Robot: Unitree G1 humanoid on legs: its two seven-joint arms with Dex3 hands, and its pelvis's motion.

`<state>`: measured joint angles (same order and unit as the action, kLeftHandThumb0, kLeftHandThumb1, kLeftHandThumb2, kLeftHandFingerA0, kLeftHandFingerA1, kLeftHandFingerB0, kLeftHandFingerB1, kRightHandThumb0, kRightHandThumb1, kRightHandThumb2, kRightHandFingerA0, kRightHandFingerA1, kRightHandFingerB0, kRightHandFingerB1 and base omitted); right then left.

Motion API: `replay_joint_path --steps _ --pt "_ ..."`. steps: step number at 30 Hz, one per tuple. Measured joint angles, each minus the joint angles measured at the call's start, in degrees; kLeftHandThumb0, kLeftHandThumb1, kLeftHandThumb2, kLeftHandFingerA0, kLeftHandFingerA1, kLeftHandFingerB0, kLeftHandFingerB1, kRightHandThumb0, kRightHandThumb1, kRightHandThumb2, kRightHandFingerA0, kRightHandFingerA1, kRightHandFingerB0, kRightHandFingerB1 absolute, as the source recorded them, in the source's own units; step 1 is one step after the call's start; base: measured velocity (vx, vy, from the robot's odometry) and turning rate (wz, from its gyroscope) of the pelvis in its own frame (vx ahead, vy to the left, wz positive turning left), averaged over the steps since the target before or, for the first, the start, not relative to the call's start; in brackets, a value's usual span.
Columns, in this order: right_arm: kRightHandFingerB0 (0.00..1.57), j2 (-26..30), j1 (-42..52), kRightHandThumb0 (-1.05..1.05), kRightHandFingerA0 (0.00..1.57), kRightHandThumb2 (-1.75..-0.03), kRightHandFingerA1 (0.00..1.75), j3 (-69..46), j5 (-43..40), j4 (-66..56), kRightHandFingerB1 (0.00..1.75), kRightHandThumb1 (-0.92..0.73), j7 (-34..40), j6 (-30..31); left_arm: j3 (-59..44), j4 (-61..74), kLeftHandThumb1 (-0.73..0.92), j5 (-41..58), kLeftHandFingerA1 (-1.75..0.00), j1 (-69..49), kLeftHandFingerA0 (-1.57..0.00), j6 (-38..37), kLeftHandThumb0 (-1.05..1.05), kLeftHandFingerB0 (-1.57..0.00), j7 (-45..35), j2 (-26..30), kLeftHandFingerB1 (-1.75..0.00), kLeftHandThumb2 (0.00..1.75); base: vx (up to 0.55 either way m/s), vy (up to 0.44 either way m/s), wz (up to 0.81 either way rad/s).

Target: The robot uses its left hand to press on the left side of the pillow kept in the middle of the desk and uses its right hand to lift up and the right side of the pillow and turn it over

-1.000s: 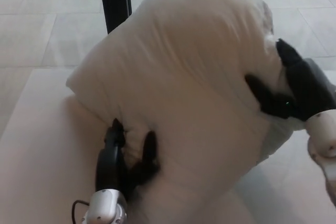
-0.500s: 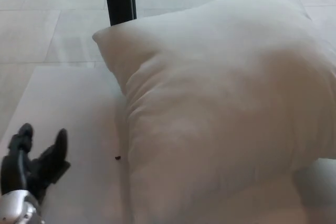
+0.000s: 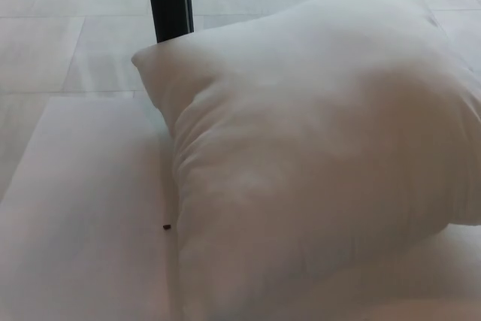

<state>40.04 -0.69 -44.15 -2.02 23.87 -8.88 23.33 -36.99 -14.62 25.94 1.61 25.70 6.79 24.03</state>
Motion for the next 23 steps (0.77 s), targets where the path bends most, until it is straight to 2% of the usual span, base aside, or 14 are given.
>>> replay_joint_path --steps 2,3,4,6,8,9,10,12,14,17,19,20,21,23 --pt "0.03 0.6 1.4 -0.85 1.04 -0.66 1.44 -2.3 -0.7 3.9 0.83 -0.84 -0.2 -0.8 -1.7 -2.2 0.51 0.0 -0.71 -2.1 -0.32 0.0 -0.82 0.00 -0.1 0.8 -0.45 0.95 0.00 0.000 0.00" --pt "0.04 0.7 2.0 -0.84 1.01 -0.67 1.46 -3.3 -1.1 5.9 0.79 -0.84 -0.2 -1.3 -2.4 -3.3 0.68 0.0 -0.78 -3.4 -0.43 0.0 -0.83 0.00 -0.3 0.9 -0.52 0.61 0.00 0.000 0.00" --pt "0.00 0.7 2.6 -0.83 0.99 -0.64 1.49 -4.3 -1.4 8.0 0.83 -0.78 -0.2 -1.6 -2.8 -4.4 0.51 0.0 -0.81 -4.8 -0.57 0.0 -0.81 -0.03 -0.5 0.9 -0.48 0.94 0.00 0.000 0.00" --pt "0.00 0.7 3.4 -0.87 1.09 -0.65 1.63 -6.9 -2.5 11.9 0.70 -0.77 -0.1 -2.2 -3.5 -6.7 0.67 0.0 -0.79 -7.6 -0.55 -0.1 -0.82 -0.05 -1.0 0.8 -0.56 0.60 0.00 0.000 0.00" --pt "0.00 0.7 3.6 -0.84 0.68 -0.70 1.61 -9.9 -3.6 15.6 0.48 -0.82 0.1 -2.7 -3.9 -8.5 0.49 0.0 -0.97 -10.1 -0.68 -0.1 -0.84 -0.04 -1.4 0.4 -0.58 0.91 0.00 0.000 0.00" --pt "0.07 0.6 3.6 -1.00 1.23 -0.99 1.63 -11.9 -4.5 18.0 0.66 -0.58 0.4 -3.1 -4.1 -9.2 0.48 0.0 -0.73 -11.7 -0.35 -0.2 -0.82 0.00 -1.5 -0.2 -0.48 0.92 0.00 0.000 0.00" --pt "0.09 0.6 3.6 -0.94 1.28 -0.98 1.62 -13.5 -5.2 20.0 0.68 -0.55 0.7 -3.3 -4.2 -9.7 0.63 0.0 -0.95 -12.9 -0.46 -0.3 -0.79 0.00 -1.6 -0.8 -0.43 0.59 0.00 0.000 0.00" --pt "0.00 0.6 3.8 -0.57 1.45 -1.14 1.46 -16.2 -6.3 23.9 0.63 -0.55 1.5 -3.8 -4.6 -10.4 0.48 0.0 -0.79 -15.4 -0.47 -0.5 -0.81 -0.03 -1.7 -2.2 -0.53 0.90 0.00 0.000 0.00" --pt "0.61 0.5 4.2 -0.81 1.36 -0.63 1.75 -18.7 -7.6 27.9 1.55 -0.74 2.2 -4.5 -5.6 -10.9 0.62 0.1 -0.81 -17.7 -0.38 -0.7 -0.77 -0.26 -1.7 -3.6 -0.58 0.60 0.00 0.000 0.00" --pt "0.45 0.4 5.2 -0.82 1.18 -0.63 1.75 -22.9 -9.7 34.5 1.38 -0.75 3.6 -6.1 -7.4 -13.4 0.66 0.0 -0.78 -20.7 -0.36 -2.1 -0.75 -0.41 -1.7 -4.9 -0.51 0.60 0.00 0.000 0.00" --pt "0.71 0.4 5.6 -0.84 1.33 -0.62 1.75 -24.9 -11.0 38.4 1.29 -0.72 4.6 -7.5 -8.6 -15.6 0.68 0.0 -0.91 -22.3 -0.56 -3.3 -0.78 -0.35 -1.9 -5.2 -0.52 0.60 0.00 0.000 0.00" --pt "0.49 0.4 5.8 -0.66 1.56 -1.11 1.55 -25.6 -11.6 39.9 0.93 -0.51 5.1 -8.2 -9.1 -17.0 0.66 0.0 -0.87 -22.9 -0.56 -3.7 -0.77 -0.36 -2.0 -5.2 -0.51 0.60 0.00 0.000 0.00" --pt "0.47 0.4 6.0 -0.84 1.27 -0.61 1.75 -26.0 -12.1 41.1 1.24 -0.75 5.4 -8.7 -9.4 -18.4 0.65 0.0 -0.83 -23.2 -0.50 -4.1 -0.77 -0.23 -2.0 -5.1 -0.56 0.60 0.00 0.000 0.00" --pt "0.27 0.3 6.4 -0.85 1.35 -0.63 1.70 -26.4 -12.6 42.5 1.13 -0.72 5.9 -9.6 -9.9 -20.0 0.48 0.0 -0.75 -23.5 -0.54 -4.6 -0.78 -0.16 -2.1 -5.0 -0.57 0.91 0.00 0.000 0.00"
